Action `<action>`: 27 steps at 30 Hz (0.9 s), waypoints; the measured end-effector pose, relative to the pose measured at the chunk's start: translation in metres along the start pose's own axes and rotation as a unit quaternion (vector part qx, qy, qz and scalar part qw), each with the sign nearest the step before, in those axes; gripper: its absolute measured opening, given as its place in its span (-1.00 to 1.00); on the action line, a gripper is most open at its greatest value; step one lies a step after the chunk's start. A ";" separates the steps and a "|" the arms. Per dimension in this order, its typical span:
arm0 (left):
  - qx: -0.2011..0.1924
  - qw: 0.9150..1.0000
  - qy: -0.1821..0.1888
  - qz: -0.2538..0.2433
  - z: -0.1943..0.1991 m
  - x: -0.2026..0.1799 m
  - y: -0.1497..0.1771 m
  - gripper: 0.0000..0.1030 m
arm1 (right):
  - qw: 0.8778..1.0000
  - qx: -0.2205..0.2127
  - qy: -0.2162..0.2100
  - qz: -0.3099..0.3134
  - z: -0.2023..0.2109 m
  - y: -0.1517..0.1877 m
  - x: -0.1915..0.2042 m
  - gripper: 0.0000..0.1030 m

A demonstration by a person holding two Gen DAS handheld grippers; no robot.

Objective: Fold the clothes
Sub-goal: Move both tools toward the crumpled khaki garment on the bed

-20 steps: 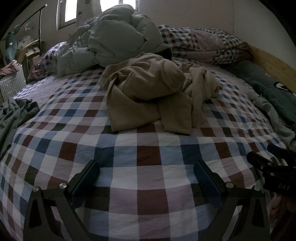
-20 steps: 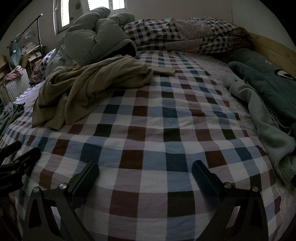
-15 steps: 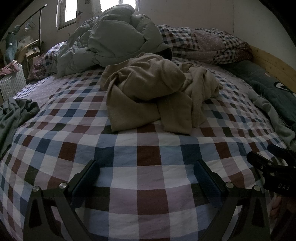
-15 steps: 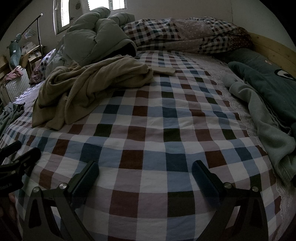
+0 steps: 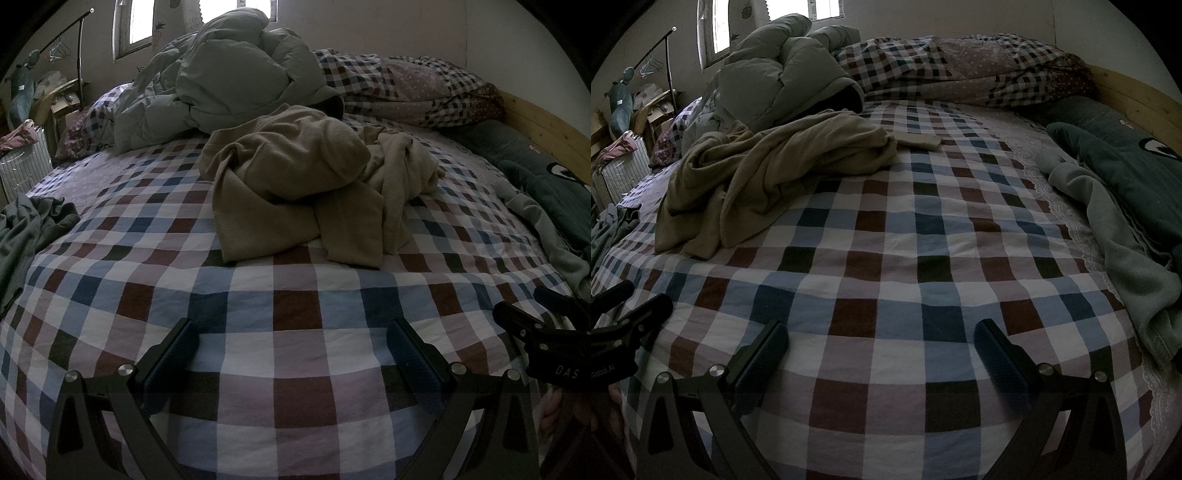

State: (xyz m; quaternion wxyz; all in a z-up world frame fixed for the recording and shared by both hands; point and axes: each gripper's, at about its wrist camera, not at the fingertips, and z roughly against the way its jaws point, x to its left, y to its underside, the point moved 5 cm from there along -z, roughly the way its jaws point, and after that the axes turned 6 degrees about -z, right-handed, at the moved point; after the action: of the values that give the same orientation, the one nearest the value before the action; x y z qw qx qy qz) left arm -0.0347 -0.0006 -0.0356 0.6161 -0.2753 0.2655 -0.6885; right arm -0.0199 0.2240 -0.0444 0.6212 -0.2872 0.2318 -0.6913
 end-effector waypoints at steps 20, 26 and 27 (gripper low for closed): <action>0.003 1.000 0.008 0.001 0.000 0.000 0.000 1.00 | 1.000 0.001 -0.001 0.000 0.002 0.003 0.000 1.00; 0.003 1.000 0.010 0.001 0.000 0.000 0.000 0.99 | 1.000 0.002 -0.003 -0.002 0.000 0.000 -0.001 1.00; 0.002 1.000 0.011 0.001 0.001 0.000 0.000 0.99 | 1.000 0.002 -0.003 -0.002 0.000 0.000 -0.001 1.00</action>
State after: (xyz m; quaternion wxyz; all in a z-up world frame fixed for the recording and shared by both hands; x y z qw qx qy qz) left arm -0.0345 -0.0006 -0.0349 0.6148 -0.2660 0.2708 -0.6913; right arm -0.0196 0.2246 -0.0445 0.6208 -0.2887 0.2277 -0.6924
